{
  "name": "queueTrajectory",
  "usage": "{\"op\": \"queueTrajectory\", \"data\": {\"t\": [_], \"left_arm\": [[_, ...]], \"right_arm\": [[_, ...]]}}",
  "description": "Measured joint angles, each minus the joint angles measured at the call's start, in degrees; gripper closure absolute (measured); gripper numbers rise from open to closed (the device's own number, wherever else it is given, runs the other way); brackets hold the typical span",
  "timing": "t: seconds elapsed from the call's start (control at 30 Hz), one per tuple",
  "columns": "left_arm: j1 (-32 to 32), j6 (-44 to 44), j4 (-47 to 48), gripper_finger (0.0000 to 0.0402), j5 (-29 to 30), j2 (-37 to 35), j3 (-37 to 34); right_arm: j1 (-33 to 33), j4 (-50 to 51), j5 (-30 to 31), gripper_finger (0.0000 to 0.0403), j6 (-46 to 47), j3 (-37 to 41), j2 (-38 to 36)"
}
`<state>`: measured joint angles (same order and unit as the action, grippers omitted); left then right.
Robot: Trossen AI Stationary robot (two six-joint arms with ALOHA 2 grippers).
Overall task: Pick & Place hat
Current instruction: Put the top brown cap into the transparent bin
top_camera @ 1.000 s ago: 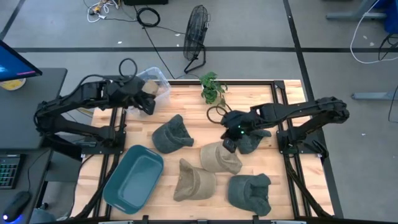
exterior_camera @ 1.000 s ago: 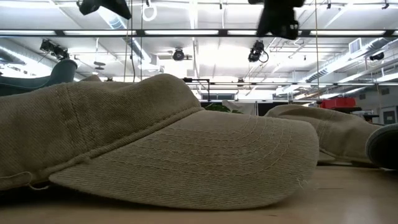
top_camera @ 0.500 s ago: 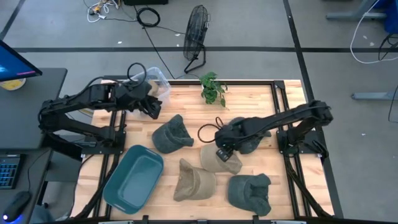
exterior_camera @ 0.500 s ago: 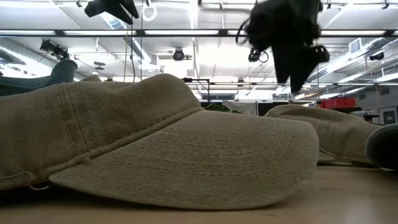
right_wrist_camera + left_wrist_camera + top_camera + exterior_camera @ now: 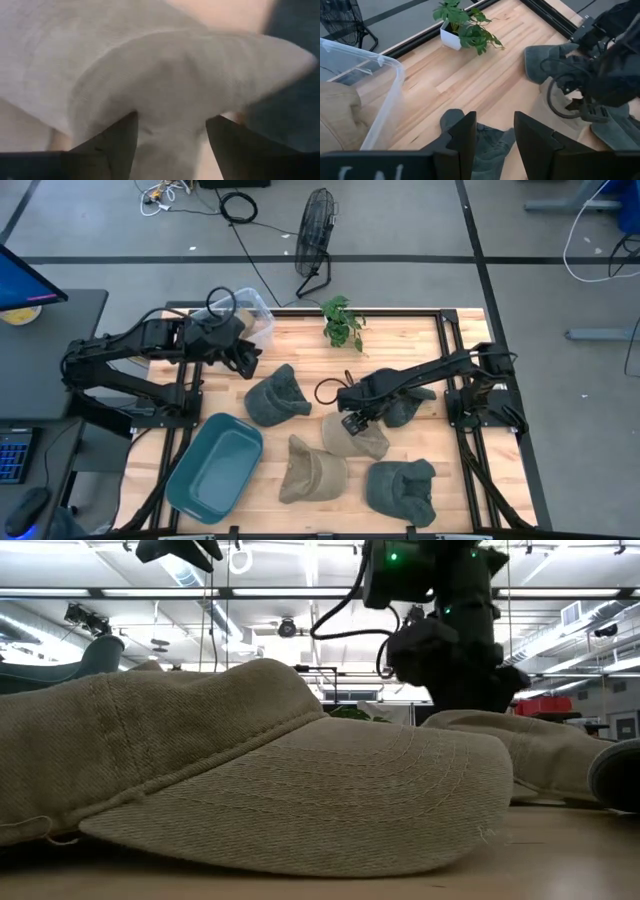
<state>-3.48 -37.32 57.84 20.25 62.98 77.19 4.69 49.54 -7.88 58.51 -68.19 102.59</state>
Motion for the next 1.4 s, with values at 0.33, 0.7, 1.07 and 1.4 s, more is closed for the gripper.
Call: {"op": "queueTrajectory", "data": {"t": [0.33,0.7,1.07,1.4], "left_arm": [[0.3,0.0,0.0,0.0266,0.0,0.0,0.0],[0.2,0.0,-0.2,0.0266,0.0,0.0,0.0],[0.2,-2.2,-0.2,0.0266,0.0,0.0,0.0],[0.2,-3.7,-0.8,0.0266,0.0,0.1,0.0]], "right_arm": [[-2.0,-16.3,1.2,0.0182,-0.1,9.5,-0.1],[-2.0,-20.8,2.9,0.0371,-7.0,12.6,-0.3],[-2.1,-16.3,2.9,0.0396,-10.0,12.9,-10.0],[-2.1,-14.8,6.5,0.04,-12.4,12.9,-20.2]]}}
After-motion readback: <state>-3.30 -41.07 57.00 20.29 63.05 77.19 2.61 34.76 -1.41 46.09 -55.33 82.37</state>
